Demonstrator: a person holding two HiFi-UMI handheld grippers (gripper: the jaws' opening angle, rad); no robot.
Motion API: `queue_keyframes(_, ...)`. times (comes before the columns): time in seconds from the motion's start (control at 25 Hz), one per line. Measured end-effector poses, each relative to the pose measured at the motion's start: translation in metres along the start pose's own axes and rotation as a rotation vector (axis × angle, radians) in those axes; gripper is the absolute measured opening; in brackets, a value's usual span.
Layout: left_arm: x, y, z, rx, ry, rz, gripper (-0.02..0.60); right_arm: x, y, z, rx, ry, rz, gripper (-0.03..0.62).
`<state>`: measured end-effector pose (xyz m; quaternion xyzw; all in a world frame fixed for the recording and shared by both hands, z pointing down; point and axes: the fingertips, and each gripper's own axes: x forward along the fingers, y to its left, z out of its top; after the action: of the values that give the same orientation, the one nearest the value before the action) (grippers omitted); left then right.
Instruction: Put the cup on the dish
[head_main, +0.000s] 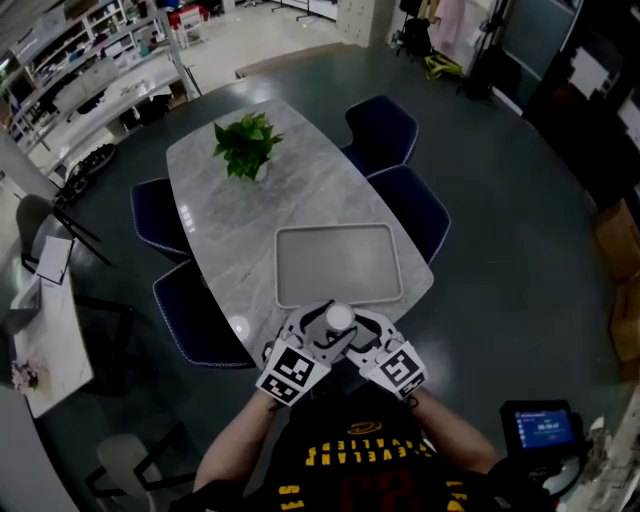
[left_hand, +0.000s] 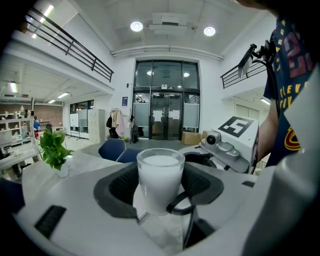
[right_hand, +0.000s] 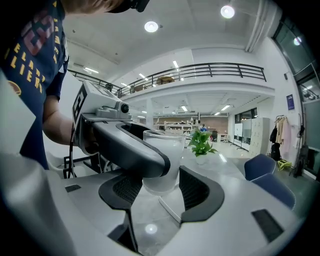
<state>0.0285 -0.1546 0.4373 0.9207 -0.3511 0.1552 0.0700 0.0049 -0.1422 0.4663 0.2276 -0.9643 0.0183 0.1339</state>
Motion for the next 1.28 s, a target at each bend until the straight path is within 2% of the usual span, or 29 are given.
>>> queue_keyframes(0.2, 0.005, 0.013, -0.005, -0.029, -0.009, 0.021, 0.264, 0.012, -0.007, -0.006, -0.019, 0.025, 0.034, 0.235)
queue_keyframes(0.68, 0.032, 0.065, -0.023, -0.089, 0.001, 0.125, 0.265, 0.055, -0.043, -0.020, -0.071, 0.068, 0.123, 0.233)
queue_keyframes(1.04, 0.061, 0.102, -0.036, -0.130, 0.068, 0.192, 0.265, 0.083, -0.079, -0.036, -0.169, 0.117, 0.167, 0.233)
queue_keyframes(1.28, 0.069, 0.117, -0.054, -0.153, 0.119, 0.234, 0.264, 0.100, -0.085, -0.050, -0.189, 0.123, 0.211, 0.233)
